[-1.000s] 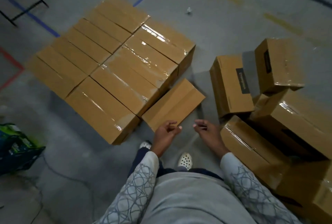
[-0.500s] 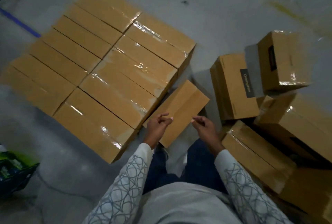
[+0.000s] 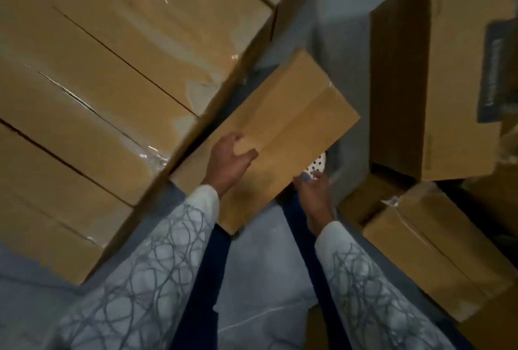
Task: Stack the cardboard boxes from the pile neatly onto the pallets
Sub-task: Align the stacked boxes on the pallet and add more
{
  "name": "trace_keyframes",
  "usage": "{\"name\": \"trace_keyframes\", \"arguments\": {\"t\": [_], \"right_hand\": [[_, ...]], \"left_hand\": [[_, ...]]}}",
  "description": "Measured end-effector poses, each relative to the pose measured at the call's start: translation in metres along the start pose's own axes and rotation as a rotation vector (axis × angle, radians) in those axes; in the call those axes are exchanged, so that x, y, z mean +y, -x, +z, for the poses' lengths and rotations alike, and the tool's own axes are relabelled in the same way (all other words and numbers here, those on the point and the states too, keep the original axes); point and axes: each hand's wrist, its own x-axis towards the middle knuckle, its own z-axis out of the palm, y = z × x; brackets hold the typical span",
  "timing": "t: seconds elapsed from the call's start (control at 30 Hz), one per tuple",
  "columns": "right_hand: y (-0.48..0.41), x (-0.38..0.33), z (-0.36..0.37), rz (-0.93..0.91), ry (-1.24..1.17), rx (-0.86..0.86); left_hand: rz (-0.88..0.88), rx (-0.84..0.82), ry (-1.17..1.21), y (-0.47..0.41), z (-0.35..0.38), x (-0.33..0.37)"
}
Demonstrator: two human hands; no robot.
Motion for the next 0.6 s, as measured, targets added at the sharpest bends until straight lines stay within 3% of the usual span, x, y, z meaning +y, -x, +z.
{"name": "trace_keyframes", "arguments": {"t": [0.17,0.27,0.43,0.5,0.6], "right_hand": [[-0.114,0.015,0.024,0.324,-0.075,0.011],[-0.129,0.012,0.032,0.440,-0.151,-0.107],[-0.090,0.002,0.016,0.492,-0.429,-0.210],[-0.068,-0.004,0.004,0.454,-0.519,-0.159],[-0.031,-0.013,-0.020,0.345,-0.458,-0.008]], "left_hand": [[-0.070,0.118,-0.255,-0.111,0.042,-0.044],[-0.139,0.176,-0.320,-0.140,0.044,-0.057],[-0.107,0.109,-0.312,-0.117,0.037,-0.035],[-0.046,0.096,-0.364,-0.084,0.034,-0.014],[-0.021,0.089,-0.299,-0.021,0.021,0.015]]}}
